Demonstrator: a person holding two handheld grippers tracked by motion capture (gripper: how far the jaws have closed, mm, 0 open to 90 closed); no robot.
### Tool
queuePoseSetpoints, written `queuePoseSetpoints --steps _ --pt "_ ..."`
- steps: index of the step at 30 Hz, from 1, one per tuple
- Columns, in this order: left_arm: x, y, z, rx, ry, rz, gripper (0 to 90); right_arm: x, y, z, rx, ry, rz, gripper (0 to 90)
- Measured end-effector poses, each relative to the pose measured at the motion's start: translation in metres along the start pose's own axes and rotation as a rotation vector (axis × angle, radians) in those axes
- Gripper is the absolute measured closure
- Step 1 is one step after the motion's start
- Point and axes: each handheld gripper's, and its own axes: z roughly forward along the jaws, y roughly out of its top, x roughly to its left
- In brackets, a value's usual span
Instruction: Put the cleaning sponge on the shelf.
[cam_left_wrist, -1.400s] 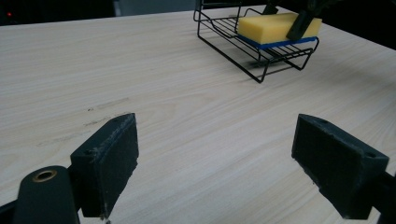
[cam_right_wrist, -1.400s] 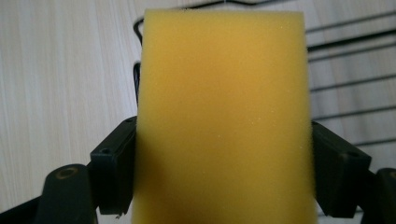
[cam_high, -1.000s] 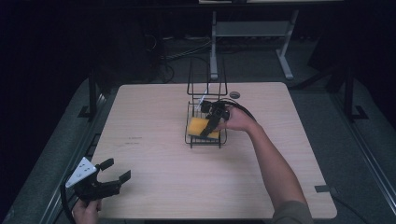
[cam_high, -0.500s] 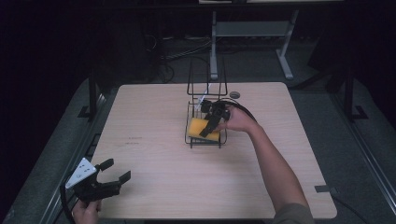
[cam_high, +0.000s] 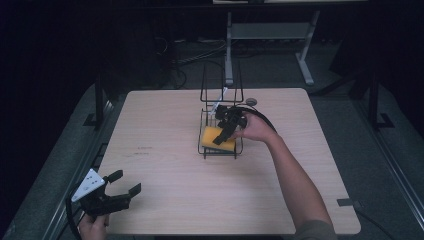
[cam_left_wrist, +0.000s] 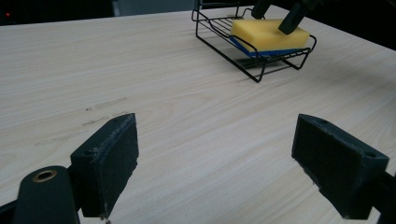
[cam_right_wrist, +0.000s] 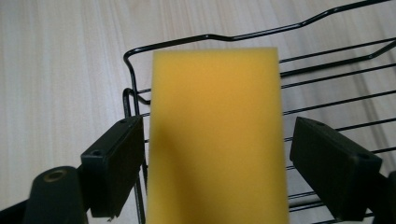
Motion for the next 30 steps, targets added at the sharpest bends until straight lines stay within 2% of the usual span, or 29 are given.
queuePoseSetpoints --steps 9,17,21,30 --pt "0.000 0.000 0.001 0.002 -0.002 0.001 14.0 0.005 -0.005 -0.002 -0.068 -0.026 -0.010 18.5" --pt "-0.002 0.001 0.002 0.005 -0.005 0.007 14.1 0.009 -0.007 -0.006 -0.072 -0.049 -0.025 18.3" --pt "-0.001 0.001 0.002 0.005 -0.005 0.006 14.0 0.010 -0.013 -0.010 -0.105 -0.055 0.000 18.4" --pt "-0.002 0.001 0.003 0.010 -0.006 0.012 14.0 0.004 -0.022 -0.011 -0.131 -0.040 0.046 17.7"
